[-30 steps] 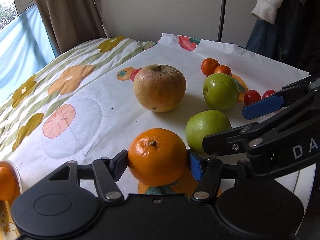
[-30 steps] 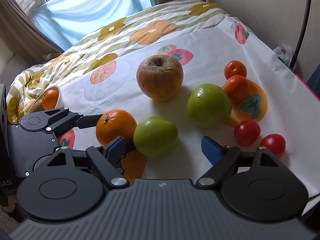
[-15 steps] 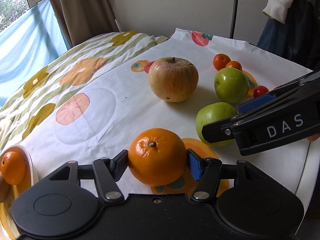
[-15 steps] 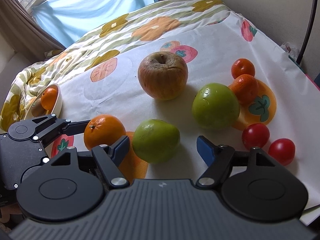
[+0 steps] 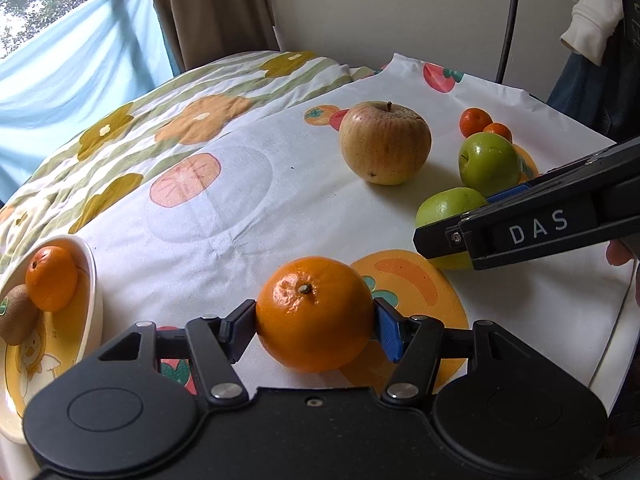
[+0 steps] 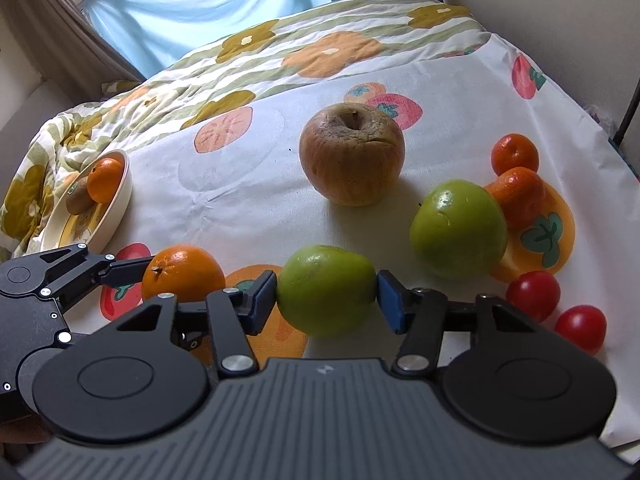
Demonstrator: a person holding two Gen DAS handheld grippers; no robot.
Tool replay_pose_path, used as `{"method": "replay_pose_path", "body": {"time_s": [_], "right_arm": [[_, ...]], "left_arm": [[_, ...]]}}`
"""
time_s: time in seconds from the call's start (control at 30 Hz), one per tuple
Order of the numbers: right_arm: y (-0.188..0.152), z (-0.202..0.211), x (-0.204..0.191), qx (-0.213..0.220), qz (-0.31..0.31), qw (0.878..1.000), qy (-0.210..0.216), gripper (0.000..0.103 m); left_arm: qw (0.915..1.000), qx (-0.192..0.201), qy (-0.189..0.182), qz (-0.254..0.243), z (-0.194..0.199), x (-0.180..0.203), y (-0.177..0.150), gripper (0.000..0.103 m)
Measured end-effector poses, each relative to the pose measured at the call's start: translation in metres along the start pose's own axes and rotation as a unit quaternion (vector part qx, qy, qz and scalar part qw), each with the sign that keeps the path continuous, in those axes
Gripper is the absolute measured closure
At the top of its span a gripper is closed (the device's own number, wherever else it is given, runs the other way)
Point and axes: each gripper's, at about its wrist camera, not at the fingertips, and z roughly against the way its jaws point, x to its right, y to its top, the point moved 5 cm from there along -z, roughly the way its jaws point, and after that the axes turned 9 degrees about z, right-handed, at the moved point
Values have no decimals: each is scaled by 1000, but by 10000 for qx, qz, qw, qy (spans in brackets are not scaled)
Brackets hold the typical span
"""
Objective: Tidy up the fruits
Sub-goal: 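Grasp an orange with the left tool while the right tool grasps a green apple, then carry the orange and green apple into the white bowl and open both tools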
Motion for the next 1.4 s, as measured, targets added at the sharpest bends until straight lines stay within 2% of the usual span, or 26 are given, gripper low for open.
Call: {"method": "replay_pose_path", "body": {"time_s": [0.23, 0.4, 0.8, 1.1, 1.4], "right_arm": [[3, 6, -5, 63, 221, 9997, 75, 34], [9, 19, -12, 140, 396, 9989, 189, 34], [36, 60, -43, 478, 1135, 9907, 575, 34], [64, 67, -90, 597, 1554, 9812, 974, 34], [92, 46, -152, 582, 1836, 9719, 1351, 34]], "left_arm": [[9991, 148, 259, 289, 17, -7, -3, 37], [9965, 253, 423, 680, 37, -12, -1, 37], [9802, 643, 1049, 1550, 103, -22, 4, 37], [9682, 786, 1512, 1833, 139, -64, 4, 37], [9581, 671, 1832, 2096, 142, -125, 2, 37]]}}
